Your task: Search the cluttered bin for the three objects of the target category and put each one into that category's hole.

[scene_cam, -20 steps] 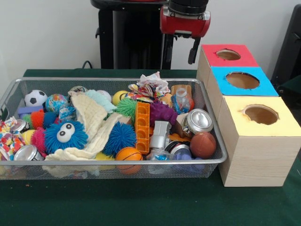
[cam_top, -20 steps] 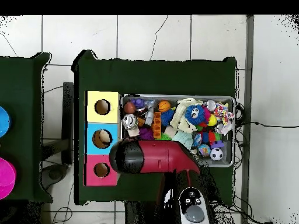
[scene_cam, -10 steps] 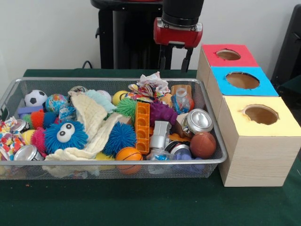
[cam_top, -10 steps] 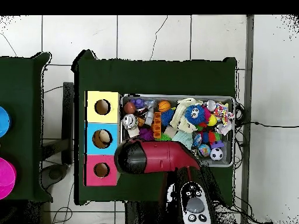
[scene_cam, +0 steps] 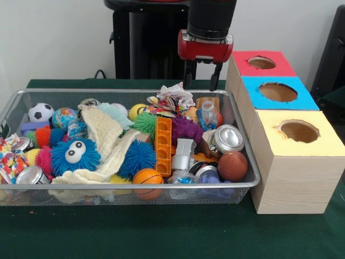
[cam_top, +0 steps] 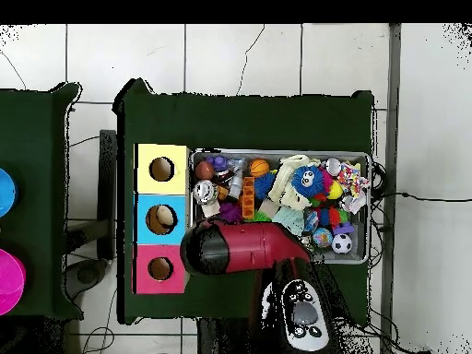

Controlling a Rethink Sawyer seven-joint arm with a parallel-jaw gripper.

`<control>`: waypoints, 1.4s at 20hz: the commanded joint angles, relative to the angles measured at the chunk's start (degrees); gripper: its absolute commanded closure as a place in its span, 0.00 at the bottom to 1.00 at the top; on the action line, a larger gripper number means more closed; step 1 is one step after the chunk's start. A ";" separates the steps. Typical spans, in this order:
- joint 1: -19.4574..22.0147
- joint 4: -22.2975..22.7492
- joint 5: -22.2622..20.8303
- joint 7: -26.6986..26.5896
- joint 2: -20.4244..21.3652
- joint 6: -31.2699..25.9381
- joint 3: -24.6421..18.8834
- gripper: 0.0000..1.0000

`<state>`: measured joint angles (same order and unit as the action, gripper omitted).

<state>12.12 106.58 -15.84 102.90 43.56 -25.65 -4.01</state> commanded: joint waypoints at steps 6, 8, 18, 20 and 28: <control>2.08 -1.07 -3.14 -1.26 -1.20 0.90 -5.10 0.00; 2.43 -1.07 -3.66 -1.19 -2.04 2.20 -5.06 0.00; 3.02 -0.99 -6.09 -0.34 -4.69 6.46 -4.55 0.00; 2.81 -1.02 -6.62 0.17 -5.21 7.29 -4.33 0.00; 2.64 -0.20 -9.32 1.97 -7.71 11.77 -2.95 0.00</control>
<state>13.39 106.58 -21.15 102.90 38.94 -17.67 -4.53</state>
